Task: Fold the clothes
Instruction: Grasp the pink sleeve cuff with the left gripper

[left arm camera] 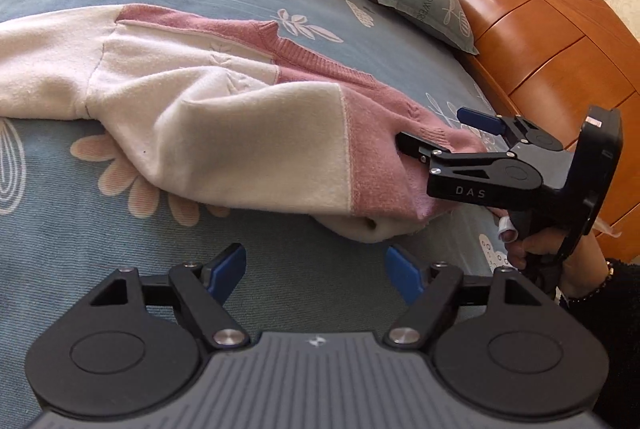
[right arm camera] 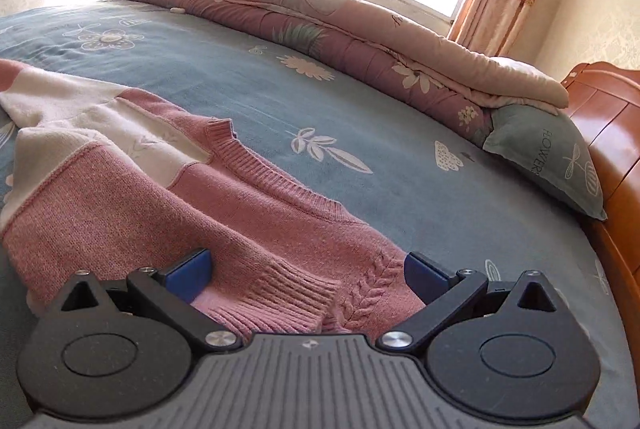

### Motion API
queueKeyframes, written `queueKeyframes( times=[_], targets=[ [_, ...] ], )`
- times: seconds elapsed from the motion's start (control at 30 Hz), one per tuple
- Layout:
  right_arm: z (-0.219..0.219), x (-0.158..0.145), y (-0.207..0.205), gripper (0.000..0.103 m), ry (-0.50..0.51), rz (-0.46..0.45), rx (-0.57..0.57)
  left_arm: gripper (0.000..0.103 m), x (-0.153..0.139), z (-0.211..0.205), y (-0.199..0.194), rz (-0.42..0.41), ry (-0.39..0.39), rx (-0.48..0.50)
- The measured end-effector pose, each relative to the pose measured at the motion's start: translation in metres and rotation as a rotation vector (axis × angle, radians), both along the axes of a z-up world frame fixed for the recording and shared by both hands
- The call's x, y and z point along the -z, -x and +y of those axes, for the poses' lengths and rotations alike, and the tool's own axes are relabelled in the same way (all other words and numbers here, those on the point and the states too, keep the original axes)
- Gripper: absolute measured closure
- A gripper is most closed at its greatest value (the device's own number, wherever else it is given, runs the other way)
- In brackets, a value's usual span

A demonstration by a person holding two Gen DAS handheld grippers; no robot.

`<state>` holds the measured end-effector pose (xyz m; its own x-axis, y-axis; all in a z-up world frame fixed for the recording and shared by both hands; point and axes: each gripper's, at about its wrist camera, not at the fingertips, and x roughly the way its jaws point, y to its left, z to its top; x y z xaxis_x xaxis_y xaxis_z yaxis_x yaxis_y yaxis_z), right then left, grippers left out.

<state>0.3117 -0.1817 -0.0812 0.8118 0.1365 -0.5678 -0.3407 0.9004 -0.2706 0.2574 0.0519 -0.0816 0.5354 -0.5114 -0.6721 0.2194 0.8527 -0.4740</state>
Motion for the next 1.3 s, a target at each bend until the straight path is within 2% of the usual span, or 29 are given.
queueKeyframes(
  times=[0.1, 0.33, 0.53, 0.67, 0.8, 0.93, 1.13, 1.17, 1.23, 1.3],
  targets=[
    [-0.015, -0.009, 0.019, 0.0, -0.072, 0.007, 0.035, 0.026, 0.002, -0.01, -0.003, -0.009, 0.023, 0.036],
    [-0.039, -0.006, 0.09, 0.0, -0.068, 0.015, 0.077, 0.026, 0.006, -0.033, -0.008, -0.035, 0.075, 0.117],
    [-0.051, 0.007, 0.137, 0.0, -0.051, 0.061, 0.127, 0.026, -0.028, -0.038, 0.003, -0.176, 0.083, 0.111],
    [-0.053, 0.014, 0.154, 0.0, -0.078, 0.087, 0.136, 0.025, -0.034, -0.03, -0.004, -0.188, 0.089, 0.063],
    [-0.049, 0.015, 0.158, 0.0, -0.107, 0.098, 0.128, 0.025, -0.022, -0.032, -0.017, -0.15, 0.211, 0.025],
    [-0.047, 0.014, 0.16, 0.0, -0.121, 0.098, 0.119, 0.02, -0.011, -0.034, -0.029, -0.114, 0.328, -0.011],
    [-0.051, 0.017, 0.158, 0.0, -0.143, 0.118, 0.139, 0.02, 0.005, -0.037, -0.039, -0.105, 0.448, -0.073],
    [-0.052, 0.018, 0.157, 0.0, -0.146, 0.122, 0.145, 0.024, 0.01, -0.034, -0.043, -0.091, 0.457, -0.096],
    [-0.055, 0.02, 0.157, 0.0, -0.156, 0.128, 0.154, 0.043, 0.024, -0.026, -0.051, -0.053, 0.477, -0.14],
    [-0.057, 0.022, 0.158, 0.0, -0.163, 0.133, 0.157, 0.07, 0.033, -0.017, -0.054, -0.034, 0.496, -0.177]
  ],
)
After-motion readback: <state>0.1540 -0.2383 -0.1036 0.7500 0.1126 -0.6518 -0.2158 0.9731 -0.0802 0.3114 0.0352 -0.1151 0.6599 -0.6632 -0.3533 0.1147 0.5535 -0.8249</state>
